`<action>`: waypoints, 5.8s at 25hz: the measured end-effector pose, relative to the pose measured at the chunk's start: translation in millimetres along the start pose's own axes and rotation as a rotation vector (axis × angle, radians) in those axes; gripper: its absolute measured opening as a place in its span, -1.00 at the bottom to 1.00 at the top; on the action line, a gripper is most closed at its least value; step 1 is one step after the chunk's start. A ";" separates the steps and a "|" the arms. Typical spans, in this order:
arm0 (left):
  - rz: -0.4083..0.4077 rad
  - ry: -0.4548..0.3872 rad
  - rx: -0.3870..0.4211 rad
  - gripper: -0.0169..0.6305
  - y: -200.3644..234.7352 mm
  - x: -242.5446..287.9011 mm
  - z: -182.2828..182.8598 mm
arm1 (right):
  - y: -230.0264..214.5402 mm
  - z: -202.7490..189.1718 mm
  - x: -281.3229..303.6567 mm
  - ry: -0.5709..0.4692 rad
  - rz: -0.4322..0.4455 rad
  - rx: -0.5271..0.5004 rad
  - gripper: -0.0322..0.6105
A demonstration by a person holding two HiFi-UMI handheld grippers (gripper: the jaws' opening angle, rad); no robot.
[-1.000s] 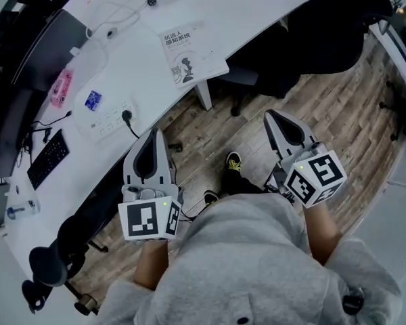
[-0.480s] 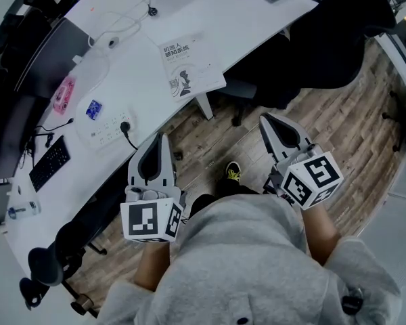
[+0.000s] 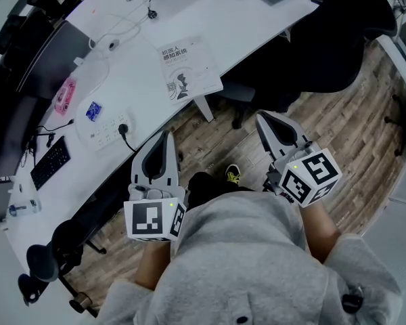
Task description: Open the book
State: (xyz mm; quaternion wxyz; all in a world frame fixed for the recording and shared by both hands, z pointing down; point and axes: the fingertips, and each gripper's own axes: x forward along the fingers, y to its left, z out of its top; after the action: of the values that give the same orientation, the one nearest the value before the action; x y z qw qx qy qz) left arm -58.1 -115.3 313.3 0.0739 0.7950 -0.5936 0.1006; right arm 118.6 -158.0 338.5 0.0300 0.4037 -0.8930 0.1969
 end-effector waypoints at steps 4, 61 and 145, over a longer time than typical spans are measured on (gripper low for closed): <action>-0.004 0.011 0.006 -0.91 -5.1 2.5 0.1 | -3.4 3.6 1.0 -0.008 0.012 -0.001 -0.81; -0.027 0.121 -0.135 -0.91 119.8 155.8 -25.0 | -59.2 -37.3 151.4 0.185 -0.072 0.185 -0.80; 0.068 0.223 -0.103 -0.91 159.1 190.5 -64.4 | -66.6 -47.1 245.0 0.129 0.020 0.261 -0.73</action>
State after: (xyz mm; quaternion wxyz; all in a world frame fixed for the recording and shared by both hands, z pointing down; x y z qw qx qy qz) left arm -162.9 -322.2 422.5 0.1767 0.7534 -0.6127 0.1605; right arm -2.3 -353.7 455.7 0.0326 0.3818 -0.8600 0.3371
